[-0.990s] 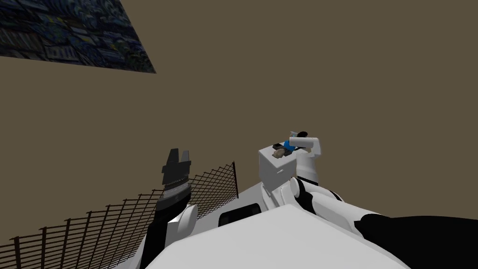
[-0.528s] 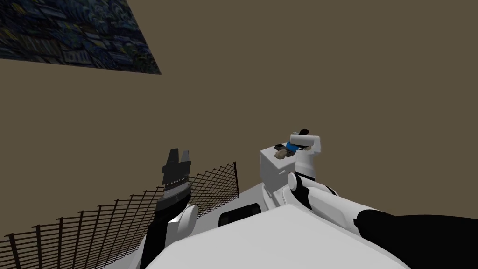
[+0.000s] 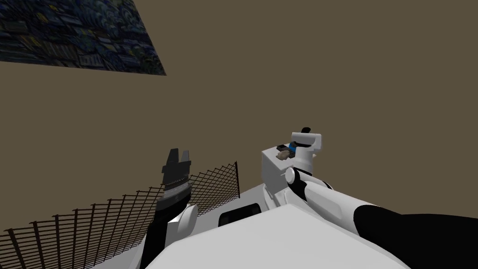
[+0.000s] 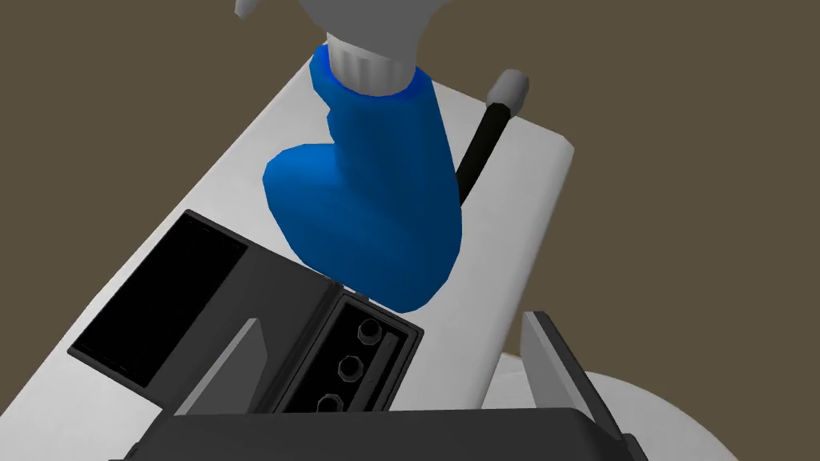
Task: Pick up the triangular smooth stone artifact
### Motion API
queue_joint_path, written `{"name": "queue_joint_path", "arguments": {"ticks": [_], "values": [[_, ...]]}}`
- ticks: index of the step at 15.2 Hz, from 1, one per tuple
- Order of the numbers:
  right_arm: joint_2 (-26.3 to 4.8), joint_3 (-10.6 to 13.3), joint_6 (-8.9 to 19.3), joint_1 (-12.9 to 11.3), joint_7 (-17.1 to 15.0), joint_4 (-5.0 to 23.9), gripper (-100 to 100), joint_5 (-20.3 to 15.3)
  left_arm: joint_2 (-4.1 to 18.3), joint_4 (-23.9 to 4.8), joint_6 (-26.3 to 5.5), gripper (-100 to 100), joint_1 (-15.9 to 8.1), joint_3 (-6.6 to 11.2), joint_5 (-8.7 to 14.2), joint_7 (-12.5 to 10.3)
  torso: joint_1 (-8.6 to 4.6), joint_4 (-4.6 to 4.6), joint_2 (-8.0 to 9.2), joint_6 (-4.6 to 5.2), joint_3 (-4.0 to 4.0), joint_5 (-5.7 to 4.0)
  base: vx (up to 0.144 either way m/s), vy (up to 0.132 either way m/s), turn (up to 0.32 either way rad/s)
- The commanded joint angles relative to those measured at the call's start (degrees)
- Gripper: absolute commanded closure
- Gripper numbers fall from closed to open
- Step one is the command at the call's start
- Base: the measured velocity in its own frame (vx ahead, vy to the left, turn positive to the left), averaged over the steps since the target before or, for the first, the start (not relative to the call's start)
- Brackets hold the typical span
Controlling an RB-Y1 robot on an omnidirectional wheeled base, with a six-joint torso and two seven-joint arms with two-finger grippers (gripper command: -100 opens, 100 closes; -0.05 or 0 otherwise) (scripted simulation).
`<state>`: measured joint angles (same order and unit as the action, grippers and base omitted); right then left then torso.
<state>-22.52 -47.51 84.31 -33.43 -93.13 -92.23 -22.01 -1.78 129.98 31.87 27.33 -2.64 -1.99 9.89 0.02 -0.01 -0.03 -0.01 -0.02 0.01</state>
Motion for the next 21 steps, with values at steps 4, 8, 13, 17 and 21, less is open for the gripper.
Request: {"name": "queue_joint_path", "arguments": {"ticks": [4, 8, 13, 17, 21], "values": [[-0.2, -2.3, 6.4, -2.9, -4.5, 2.0, -100, -1.3, 0.0, 0.0, 0.0, 0, 0.0, 0.00, 0.0, 0.0, 0.00, 0.00, 0.00, 0.01, 0.00, 0.00, 0.004, 0.000, 0.056], [-0.2, -3.5, 9.9, -4.4, -6.8, 3.1, -100, -2.0, 0.0, 0.0, 0.0, 0, 0.0, 0.00, 0.0, 0.0, 0.00, 0.00, 0.00, 0.01, 0.00, 0.00, 0.004, -0.001, 0.043], [-0.3, -5.6, 15.2, -7.0, -10.7, 5.0, -100, -3.3, 0.0, 0.0, 0.0, 0, 0.0, 0.00, 0.0, 0.0, -0.01, -0.01, -0.01, 0.01, -0.01, -0.01, 0.006, -0.002, 0.053], [-0.3, -7.2, 19.5, -9.0, -13.7, 6.4, -100, -4.2, 0.0, 0.0, 0.0, 0, 0.0, 0.00, 0.0, 0.0, -0.01, -0.01, -0.01, 0.01, -0.01, -0.01, 0.008, -0.002, 0.047], [-0.2, -8.6, 23.8, -10.7, -16.2, 7.6, -100, -5.0, 0.0, 0.0, 0.0, 0, 0.0, 0.00, 0.0, 0.0, -0.02, -0.01, -0.02, 0.02, -0.02, -0.01, 0.011, -0.005, 0.040]]}}
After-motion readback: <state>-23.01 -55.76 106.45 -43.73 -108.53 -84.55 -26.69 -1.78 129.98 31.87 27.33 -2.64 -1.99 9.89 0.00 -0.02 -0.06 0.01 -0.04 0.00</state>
